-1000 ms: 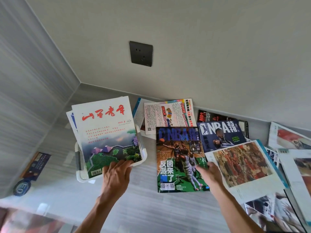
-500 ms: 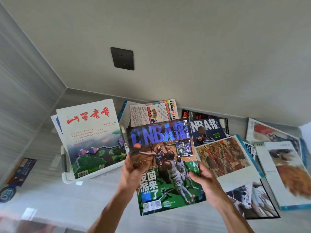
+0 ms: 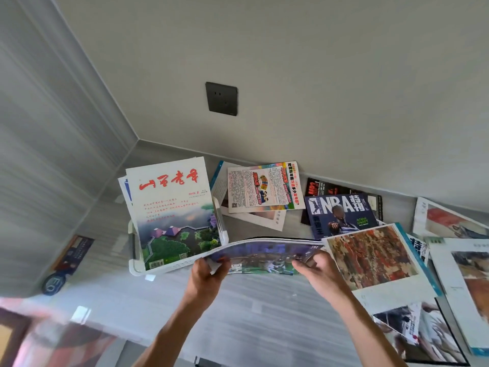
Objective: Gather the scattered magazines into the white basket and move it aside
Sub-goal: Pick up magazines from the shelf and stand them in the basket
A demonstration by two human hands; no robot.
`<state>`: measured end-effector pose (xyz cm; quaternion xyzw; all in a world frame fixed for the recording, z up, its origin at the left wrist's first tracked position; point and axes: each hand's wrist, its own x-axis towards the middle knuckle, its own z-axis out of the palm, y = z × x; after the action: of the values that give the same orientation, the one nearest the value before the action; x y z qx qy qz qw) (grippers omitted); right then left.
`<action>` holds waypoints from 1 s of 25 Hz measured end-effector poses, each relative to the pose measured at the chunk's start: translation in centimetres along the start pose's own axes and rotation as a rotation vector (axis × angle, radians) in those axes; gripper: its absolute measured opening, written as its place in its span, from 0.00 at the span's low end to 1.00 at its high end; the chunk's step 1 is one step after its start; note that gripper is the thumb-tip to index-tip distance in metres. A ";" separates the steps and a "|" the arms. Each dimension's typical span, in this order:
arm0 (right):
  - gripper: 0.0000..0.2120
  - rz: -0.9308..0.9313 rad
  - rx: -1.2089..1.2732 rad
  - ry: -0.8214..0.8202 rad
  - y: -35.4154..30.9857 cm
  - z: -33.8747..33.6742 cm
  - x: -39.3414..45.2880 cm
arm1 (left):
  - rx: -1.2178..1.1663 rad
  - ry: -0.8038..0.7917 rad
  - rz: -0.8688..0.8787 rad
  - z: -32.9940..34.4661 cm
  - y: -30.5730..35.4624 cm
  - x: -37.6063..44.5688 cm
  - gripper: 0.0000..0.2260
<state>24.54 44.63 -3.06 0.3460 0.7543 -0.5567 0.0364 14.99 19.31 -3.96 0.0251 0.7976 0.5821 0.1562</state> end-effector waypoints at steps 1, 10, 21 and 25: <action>0.08 -0.004 -0.029 0.015 0.0 0.6 0.3 | 0.042 0.059 -0.020 -0.1 -0.3 0.1 0.13; 0.10 -0.342 0.121 -0.016 -11.5 3.3 0.4 | 0.041 0.256 0.288 -8.5 7.0 2.1 0.07; 0.08 -0.244 0.036 -0.232 -19.6 18.4 5.9 | -0.013 0.468 -0.004 -18.7 2.4 8.1 0.13; 0.18 -0.183 0.027 -0.242 -18.2 19.9 7.0 | 0.254 0.465 -0.024 -19.5 1.1 9.9 0.07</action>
<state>2.44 28.21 1.21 0.2068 0.7651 -0.6055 0.0716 -0.01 3.91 0.17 -0.0991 0.8789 0.4657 -0.0287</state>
